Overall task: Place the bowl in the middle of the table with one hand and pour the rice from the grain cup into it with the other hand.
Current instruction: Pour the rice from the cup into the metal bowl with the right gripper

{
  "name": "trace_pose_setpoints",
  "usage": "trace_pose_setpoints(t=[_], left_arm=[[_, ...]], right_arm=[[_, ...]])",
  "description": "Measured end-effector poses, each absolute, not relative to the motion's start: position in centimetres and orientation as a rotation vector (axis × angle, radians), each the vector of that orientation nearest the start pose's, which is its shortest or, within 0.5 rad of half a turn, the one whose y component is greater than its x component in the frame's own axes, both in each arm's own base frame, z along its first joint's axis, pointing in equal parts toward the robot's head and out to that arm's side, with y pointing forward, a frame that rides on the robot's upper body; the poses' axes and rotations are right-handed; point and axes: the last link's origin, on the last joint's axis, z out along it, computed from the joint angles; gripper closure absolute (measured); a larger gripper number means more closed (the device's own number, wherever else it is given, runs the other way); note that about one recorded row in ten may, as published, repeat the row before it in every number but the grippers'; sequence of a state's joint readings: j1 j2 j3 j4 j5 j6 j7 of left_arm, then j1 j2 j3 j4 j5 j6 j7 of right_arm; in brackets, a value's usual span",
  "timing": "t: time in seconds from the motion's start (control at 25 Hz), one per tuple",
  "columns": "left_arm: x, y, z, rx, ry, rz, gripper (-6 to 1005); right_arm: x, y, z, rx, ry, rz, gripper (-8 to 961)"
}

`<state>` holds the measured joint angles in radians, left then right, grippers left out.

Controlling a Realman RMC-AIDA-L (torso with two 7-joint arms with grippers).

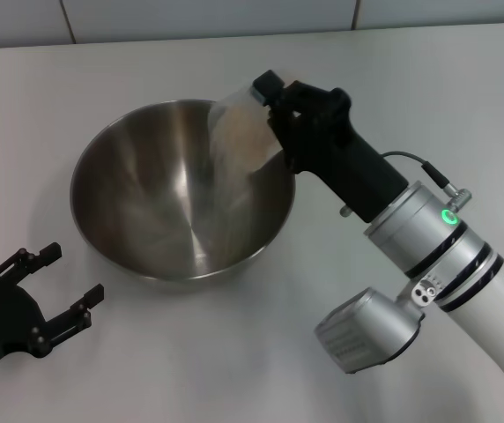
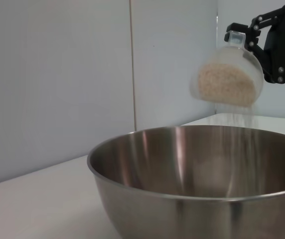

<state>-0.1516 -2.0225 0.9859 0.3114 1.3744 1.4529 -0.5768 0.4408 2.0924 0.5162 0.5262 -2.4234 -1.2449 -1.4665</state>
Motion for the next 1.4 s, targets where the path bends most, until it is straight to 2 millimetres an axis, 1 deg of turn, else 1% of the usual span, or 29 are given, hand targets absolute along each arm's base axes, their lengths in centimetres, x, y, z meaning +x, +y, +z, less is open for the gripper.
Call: trace_pose_setpoints(t=[0.08,0.12,0.28,0.44,0.52,0.68,0.84,0.96,1.04,1.12,1.24,1.28,1.4], left_arm=[[-36.1,21.5,-2.0,-2.334,-0.397,-0.674,203],[-36.1,21.5,-2.0,-2.334,-0.397,-0.674,203],[-36.0,21.5,-2.0,-2.334,-0.397,-0.676,203],[-36.0,21.5,-2.0,-2.334,-0.397,-0.676,204],[-36.0,21.5,-2.0,-2.334,-0.396,-0.676,204],[-35.9,21.5,-2.1,-2.346,-0.392,-0.678,203],[-35.8,21.6,-2.1,-2.35,-0.389,-0.682,204],[-35.8,21.6,-2.1,-2.351,-0.389,-0.682,204],[-35.8,21.6,-2.1,-2.351,-0.389,-0.681,204],[-35.8,21.6,-2.1,-2.351,-0.389,-0.681,203],[-35.8,21.6,-2.1,-2.351,-0.389,-0.68,203],[-35.8,21.6,-2.1,-2.351,-0.389,-0.68,203],[-35.8,21.6,-2.1,-2.351,-0.389,-0.681,204]], right_arm=[[18.4,29.3,-10.1,-1.458,-1.181,0.079,941],[18.4,29.3,-10.1,-1.458,-1.181,0.079,941],[18.0,29.1,-11.0,-1.38,-1.344,-0.01,940],[18.0,28.9,-11.9,-1.239,-1.553,-0.167,940],[18.1,28.8,-12.2,-1.14,-1.661,-0.267,940],[18.2,28.7,-12.7,-0.976,-1.809,-0.417,940],[18.3,28.9,-13.0,-0.853,-1.912,-0.516,940],[18.1,29.0,-13.1,-0.817,-1.941,-0.527,940],[17.9,28.9,-13.1,-0.846,-1.924,-0.5,941],[17.2,28.5,-13.2,-0.935,-1.847,-0.42,941],[15.6,27.7,-12.9,-1.205,-1.578,-0.169,941],[15.4,27.6,-12.7,-1.315,-1.448,-0.062,941],[15.1,27.7,-11.8,-1.511,-1.113,0.156,941]])
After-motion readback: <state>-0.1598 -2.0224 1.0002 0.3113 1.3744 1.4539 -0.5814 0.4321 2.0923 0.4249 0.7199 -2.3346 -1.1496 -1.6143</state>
